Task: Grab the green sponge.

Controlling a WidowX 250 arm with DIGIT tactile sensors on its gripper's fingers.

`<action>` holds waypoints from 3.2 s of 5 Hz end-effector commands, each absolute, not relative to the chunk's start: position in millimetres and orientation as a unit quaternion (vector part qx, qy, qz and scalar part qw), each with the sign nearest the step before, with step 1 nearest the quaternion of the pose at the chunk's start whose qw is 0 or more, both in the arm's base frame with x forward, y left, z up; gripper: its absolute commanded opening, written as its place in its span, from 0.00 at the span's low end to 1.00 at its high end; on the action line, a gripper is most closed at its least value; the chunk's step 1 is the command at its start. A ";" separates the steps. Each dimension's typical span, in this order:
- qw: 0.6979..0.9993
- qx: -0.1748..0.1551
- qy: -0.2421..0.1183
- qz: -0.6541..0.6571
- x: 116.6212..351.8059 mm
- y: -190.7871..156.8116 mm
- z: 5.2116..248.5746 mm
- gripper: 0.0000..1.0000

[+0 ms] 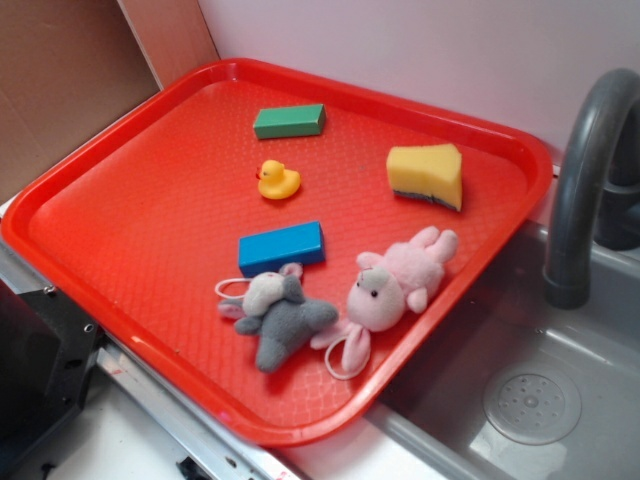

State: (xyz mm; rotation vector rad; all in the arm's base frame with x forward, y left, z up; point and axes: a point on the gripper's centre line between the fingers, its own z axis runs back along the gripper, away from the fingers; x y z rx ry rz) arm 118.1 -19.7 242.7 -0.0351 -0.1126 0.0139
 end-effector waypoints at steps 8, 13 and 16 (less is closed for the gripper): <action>0.878 0.159 0.054 -0.449 302.7 -129.6 105.4 1.00; 0.839 0.111 0.121 -0.518 319.4 -134.2 32.6 0.00; 0.960 0.113 -0.008 -0.256 264.0 -105.1 125.1 0.00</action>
